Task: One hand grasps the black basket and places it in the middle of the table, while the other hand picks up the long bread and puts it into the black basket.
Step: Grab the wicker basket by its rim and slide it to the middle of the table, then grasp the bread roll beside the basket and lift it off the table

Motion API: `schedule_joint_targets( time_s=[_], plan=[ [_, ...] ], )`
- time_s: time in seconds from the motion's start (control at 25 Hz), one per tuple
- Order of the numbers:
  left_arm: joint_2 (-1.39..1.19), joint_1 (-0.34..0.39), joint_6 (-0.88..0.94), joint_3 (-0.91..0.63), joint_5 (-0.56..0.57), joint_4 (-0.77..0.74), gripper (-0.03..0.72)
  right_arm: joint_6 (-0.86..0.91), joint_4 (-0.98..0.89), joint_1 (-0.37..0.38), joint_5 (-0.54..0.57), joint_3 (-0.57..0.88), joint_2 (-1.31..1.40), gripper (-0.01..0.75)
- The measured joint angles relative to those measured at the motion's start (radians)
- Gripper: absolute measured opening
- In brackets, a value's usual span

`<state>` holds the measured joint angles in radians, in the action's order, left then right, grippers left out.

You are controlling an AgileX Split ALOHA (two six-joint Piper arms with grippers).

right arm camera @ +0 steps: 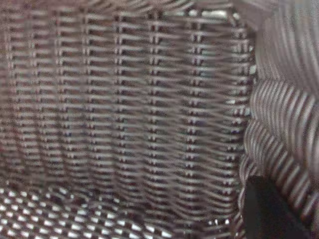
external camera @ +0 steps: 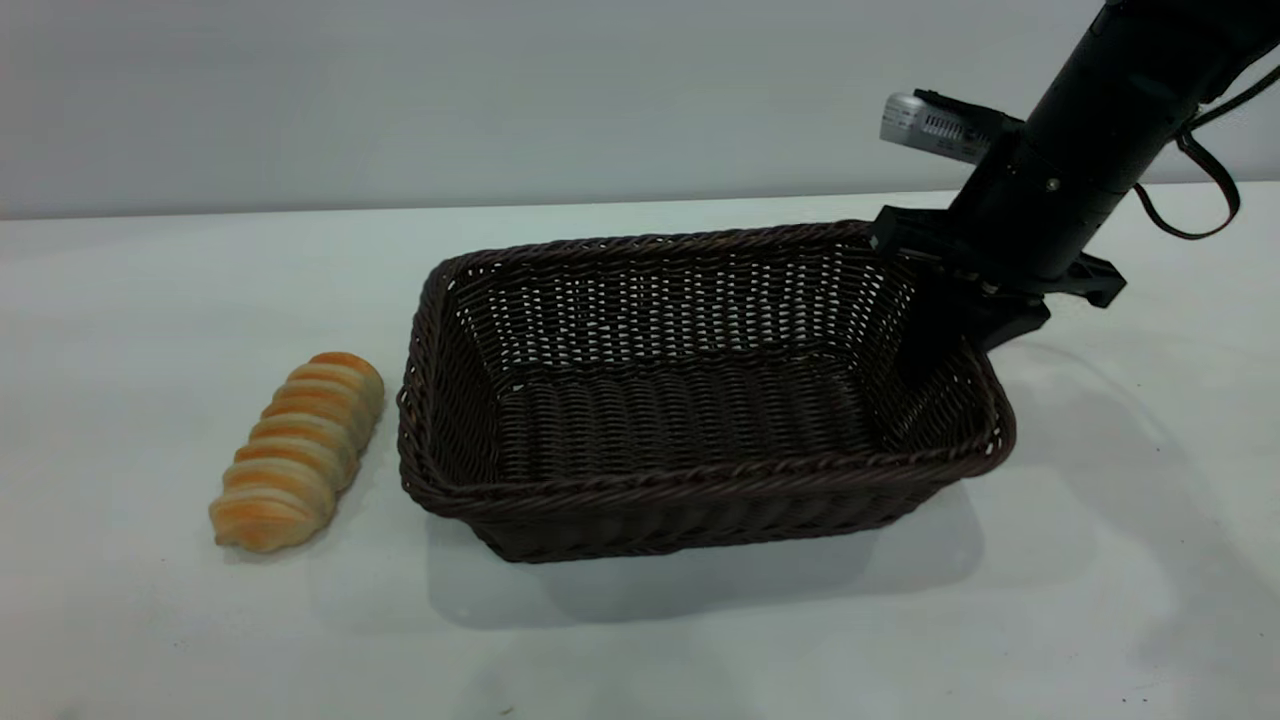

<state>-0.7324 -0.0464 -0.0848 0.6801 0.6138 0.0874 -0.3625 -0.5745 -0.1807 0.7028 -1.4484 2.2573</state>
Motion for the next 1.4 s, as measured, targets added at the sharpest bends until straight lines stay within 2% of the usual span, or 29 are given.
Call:
schedule_joint_targets(
  time_s=[0.12,0.28,0.44,0.52,0.68,0.92,1.24,1.32,1.4],
  plan=[
    [-0.047,0.000,-0.001,-0.032,-0.014,0.026,0.582,-0.003,-0.002,0.000,-0.038,0.000,0.000,0.125],
    [-0.185,0.000,-0.002,-0.050,-0.066,0.030,0.582,-0.025,0.005,0.004,-0.016,-0.020,0.000,0.282],
    [-0.400,0.000,-0.001,-0.051,-0.203,0.034,0.582,-0.034,0.040,0.039,0.131,-0.076,-0.020,0.458],
    [-0.522,0.000,-0.001,-0.047,-0.271,0.058,0.582,-0.044,0.050,0.073,0.221,-0.091,-0.065,0.501],
    [-0.778,-0.019,-0.001,0.032,-0.333,0.081,0.582,-0.093,0.064,0.116,0.364,-0.094,-0.214,0.510],
    [-1.102,-0.063,-0.001,0.219,-0.363,0.082,0.582,-0.117,0.040,0.109,0.486,-0.094,-0.429,0.500],
    [-1.411,-0.119,-0.002,0.428,-0.374,0.084,0.578,-0.123,0.011,-0.007,0.516,-0.057,-0.658,0.498],
    [-1.456,-0.121,-0.002,0.455,-0.374,0.078,0.553,-0.123,0.008,-0.031,0.521,-0.010,-0.724,0.498],
    [-1.468,-0.115,0.002,0.464,-0.374,0.060,0.474,-0.118,0.008,-0.039,0.522,0.063,-0.802,0.495]
  ],
)
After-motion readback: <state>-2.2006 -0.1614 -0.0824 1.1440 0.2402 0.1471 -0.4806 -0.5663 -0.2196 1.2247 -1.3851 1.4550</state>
